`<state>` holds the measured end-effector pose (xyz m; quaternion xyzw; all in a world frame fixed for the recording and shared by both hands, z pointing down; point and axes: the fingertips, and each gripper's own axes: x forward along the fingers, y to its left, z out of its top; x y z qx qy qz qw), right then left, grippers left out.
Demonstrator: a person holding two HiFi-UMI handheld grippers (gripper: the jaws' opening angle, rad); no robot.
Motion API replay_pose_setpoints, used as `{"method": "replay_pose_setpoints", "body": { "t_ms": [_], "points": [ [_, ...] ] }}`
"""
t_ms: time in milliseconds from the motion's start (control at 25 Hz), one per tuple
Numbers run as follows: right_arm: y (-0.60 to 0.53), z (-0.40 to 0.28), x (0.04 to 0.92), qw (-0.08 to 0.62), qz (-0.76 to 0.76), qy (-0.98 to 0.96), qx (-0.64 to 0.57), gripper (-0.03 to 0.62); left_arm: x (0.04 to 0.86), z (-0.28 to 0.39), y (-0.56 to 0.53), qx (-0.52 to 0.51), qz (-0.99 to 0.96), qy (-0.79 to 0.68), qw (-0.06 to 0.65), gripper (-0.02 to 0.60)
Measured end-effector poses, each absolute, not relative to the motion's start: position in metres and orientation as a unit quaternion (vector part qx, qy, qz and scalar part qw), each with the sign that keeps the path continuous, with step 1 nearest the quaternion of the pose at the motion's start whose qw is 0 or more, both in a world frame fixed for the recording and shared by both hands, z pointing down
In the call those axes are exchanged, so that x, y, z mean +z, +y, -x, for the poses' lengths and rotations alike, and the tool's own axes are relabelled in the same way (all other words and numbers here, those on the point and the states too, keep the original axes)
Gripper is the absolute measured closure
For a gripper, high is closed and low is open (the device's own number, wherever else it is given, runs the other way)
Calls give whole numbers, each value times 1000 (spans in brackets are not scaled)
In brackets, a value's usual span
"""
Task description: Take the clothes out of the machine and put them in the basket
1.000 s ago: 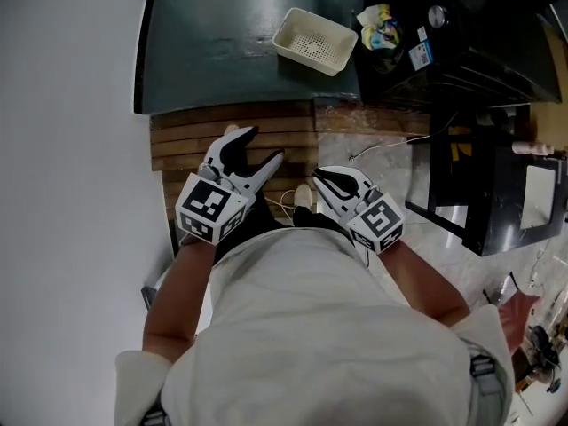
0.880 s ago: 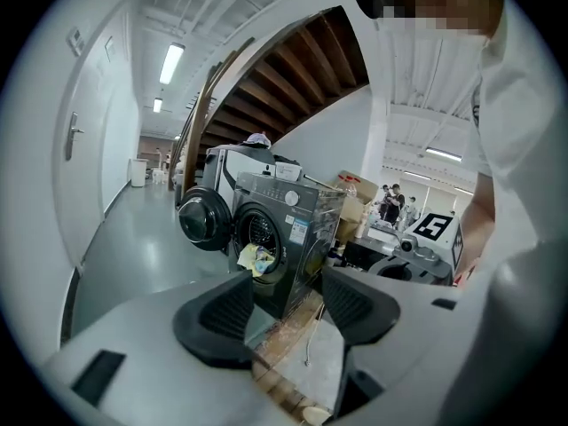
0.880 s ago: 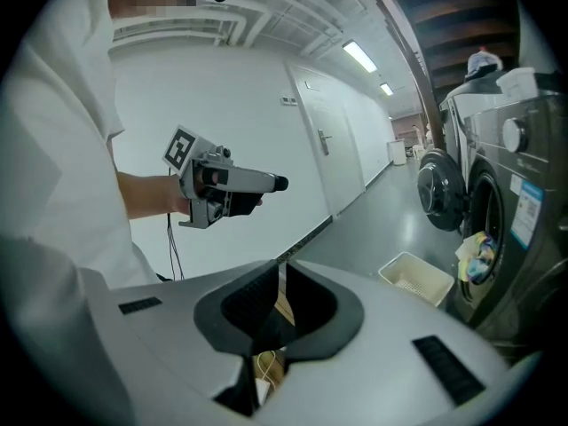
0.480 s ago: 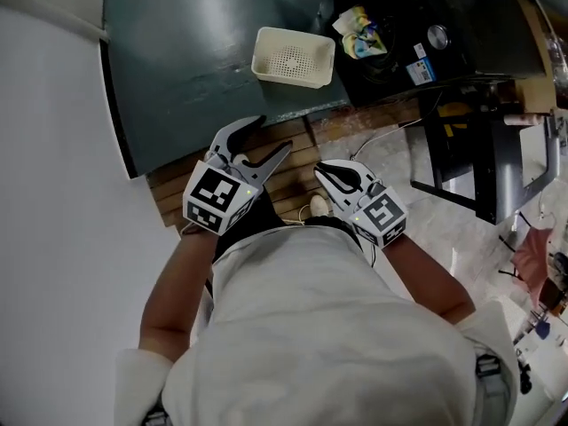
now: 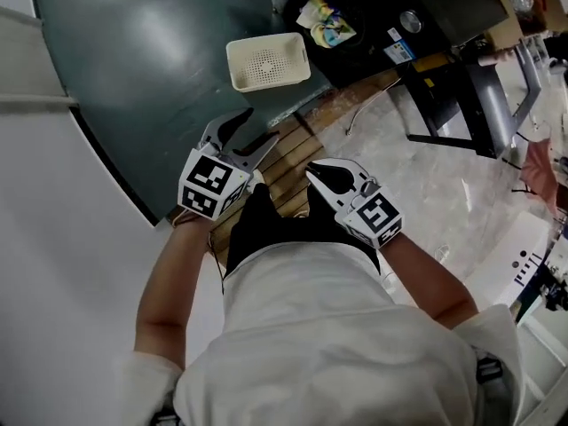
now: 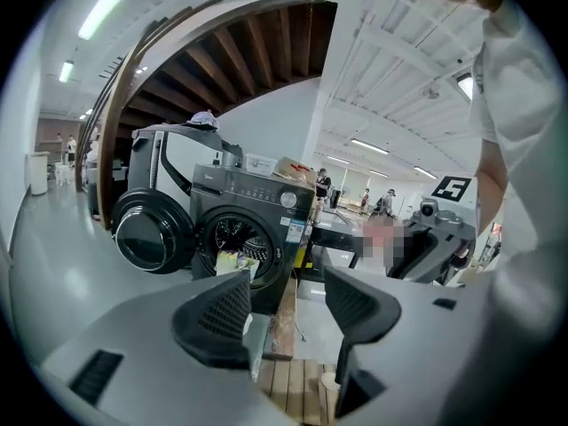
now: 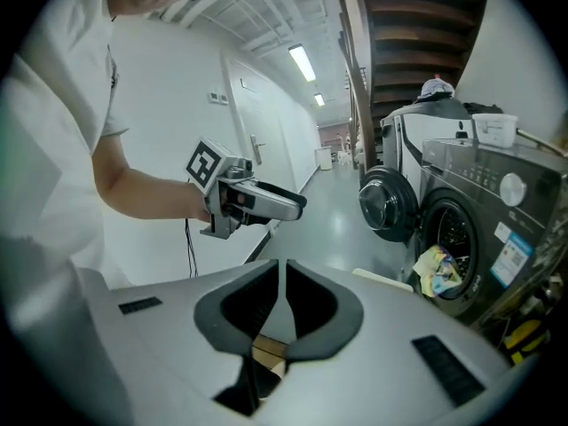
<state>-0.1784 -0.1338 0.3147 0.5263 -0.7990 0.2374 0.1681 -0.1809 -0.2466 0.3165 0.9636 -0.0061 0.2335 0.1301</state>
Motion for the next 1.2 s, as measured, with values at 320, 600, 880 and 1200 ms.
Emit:
{"method": "replay_pose_setpoints", "body": {
  "t_ms": [320,600,880,1200],
  "points": [
    [-175,138,342,185,-547,-768,276,565,351,120,-277,257,-957,36,129,316],
    [-236,81,411,196,-516,-767,328,565,402,46,-321,278,-952,40,122,291],
    [-272,40,484,238,-461,-767,378,565,464,-43,-359,292,-945,57,133,262],
    [-274,-3,552,244,-446,-744,433,563,546,-139,-389,320,-939,58,114,202]
  ]
}}
